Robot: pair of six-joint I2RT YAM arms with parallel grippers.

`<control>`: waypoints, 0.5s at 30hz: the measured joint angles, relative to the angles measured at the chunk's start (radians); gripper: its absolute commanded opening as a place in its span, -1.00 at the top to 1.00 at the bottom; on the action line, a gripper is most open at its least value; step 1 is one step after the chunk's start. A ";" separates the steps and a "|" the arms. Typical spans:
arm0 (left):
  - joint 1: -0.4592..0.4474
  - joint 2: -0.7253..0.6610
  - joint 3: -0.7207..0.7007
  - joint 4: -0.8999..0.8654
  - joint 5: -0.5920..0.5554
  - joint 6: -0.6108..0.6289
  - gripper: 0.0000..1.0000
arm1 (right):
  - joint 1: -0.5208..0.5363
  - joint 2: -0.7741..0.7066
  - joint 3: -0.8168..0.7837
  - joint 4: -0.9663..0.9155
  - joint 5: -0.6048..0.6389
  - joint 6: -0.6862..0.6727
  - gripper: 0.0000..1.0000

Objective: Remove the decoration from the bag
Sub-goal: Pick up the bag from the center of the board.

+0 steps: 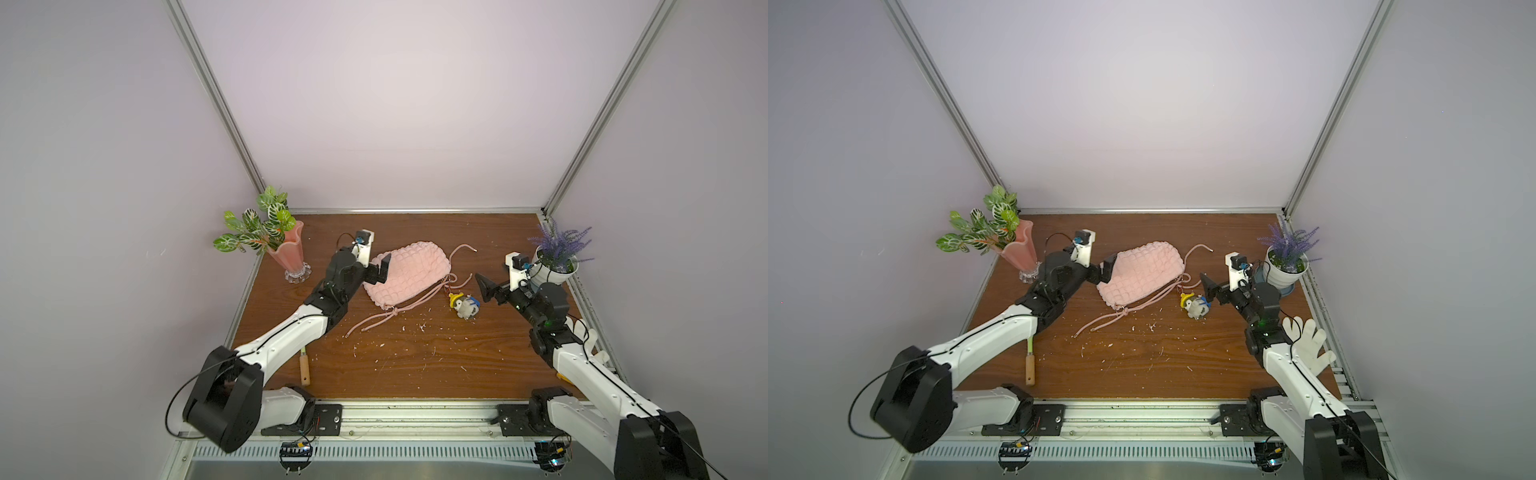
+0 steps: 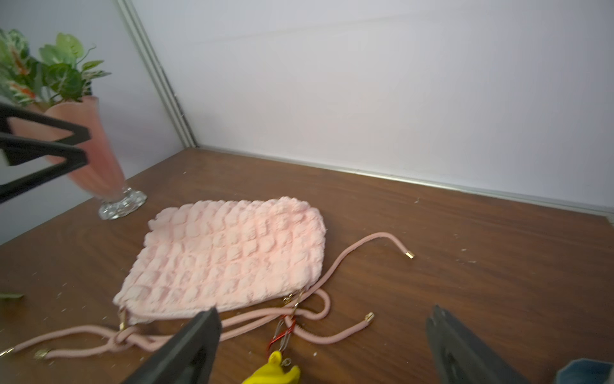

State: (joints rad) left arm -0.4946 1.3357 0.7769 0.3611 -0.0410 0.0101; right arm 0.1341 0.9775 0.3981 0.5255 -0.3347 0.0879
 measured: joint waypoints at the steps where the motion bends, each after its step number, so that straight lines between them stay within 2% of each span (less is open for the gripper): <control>1: -0.026 0.035 0.023 -0.014 -0.002 0.000 -0.98 | 0.016 -0.005 0.008 -0.036 -0.006 0.000 -0.99; 8: -0.199 0.294 0.184 -0.096 -0.023 0.038 -0.98 | 0.101 -0.010 0.031 -0.244 -0.014 0.000 -0.99; 15: -0.278 0.467 0.294 -0.130 -0.069 0.080 -0.98 | 0.110 0.002 0.074 -0.326 0.049 -0.011 -0.99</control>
State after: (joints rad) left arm -0.7727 1.8030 1.0710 0.2306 -0.1104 0.0902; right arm 0.2440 0.9794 0.4717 0.1993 -0.2855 0.0765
